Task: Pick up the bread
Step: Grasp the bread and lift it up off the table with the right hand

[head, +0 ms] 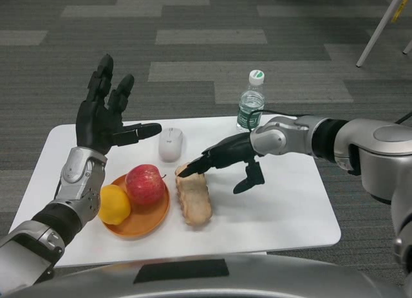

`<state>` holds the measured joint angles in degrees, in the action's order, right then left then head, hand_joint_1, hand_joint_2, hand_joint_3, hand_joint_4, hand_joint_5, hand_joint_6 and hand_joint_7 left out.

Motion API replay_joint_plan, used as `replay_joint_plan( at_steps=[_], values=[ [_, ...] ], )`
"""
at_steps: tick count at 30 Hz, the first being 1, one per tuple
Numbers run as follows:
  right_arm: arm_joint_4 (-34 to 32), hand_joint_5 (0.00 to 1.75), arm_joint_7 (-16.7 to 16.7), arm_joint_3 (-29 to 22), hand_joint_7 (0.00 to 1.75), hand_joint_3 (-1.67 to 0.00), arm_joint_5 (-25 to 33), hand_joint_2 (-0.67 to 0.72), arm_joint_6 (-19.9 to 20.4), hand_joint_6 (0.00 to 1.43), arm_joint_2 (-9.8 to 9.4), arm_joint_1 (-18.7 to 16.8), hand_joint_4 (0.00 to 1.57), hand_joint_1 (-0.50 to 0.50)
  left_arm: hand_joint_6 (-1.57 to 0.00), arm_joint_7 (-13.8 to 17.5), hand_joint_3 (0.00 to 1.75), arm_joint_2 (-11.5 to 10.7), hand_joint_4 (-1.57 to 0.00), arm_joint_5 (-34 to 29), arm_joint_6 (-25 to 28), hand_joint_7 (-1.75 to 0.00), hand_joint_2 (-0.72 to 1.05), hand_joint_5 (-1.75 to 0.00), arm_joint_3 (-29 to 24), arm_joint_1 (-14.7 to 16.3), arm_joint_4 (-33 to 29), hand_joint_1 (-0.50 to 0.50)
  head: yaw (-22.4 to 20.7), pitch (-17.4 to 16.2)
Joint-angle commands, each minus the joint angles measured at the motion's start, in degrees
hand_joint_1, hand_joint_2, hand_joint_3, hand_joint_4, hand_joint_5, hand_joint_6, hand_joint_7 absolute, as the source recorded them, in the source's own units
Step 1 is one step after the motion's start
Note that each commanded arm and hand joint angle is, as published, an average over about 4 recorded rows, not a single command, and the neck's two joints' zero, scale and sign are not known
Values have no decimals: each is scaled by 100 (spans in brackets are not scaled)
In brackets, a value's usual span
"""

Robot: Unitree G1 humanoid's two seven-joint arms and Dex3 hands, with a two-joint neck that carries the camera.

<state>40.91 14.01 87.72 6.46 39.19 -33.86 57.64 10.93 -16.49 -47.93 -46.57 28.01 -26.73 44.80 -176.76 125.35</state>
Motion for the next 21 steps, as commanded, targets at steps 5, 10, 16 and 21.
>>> replay_joint_plan(
  at_steps=[5,10,16,21],
  values=[
    [200,51,-267,197,0,-151,-211,-10,18,0,350,89,0,-49,0,5,2,-47,0,-5,-18,0,43,-41,29,-61,11,50,-40,-16],
    [455,58,-342,504,0,-151,-251,-16,-13,0,563,131,0,-49,0,5,4,-47,0,-14,-18,0,43,-31,22,-61,11,50,-87,-19],
    [585,48,-337,838,17,-155,-286,-22,-87,6,622,155,0,-50,0,5,2,-56,0,-14,-27,0,43,-41,11,-56,11,50,-112,-28],
    [765,41,-318,1080,28,-157,-367,-29,-96,14,605,188,0,-47,0,5,0,-65,0,-23,-27,0,45,-38,3,-34,0,50,-117,-30]
  ],
)
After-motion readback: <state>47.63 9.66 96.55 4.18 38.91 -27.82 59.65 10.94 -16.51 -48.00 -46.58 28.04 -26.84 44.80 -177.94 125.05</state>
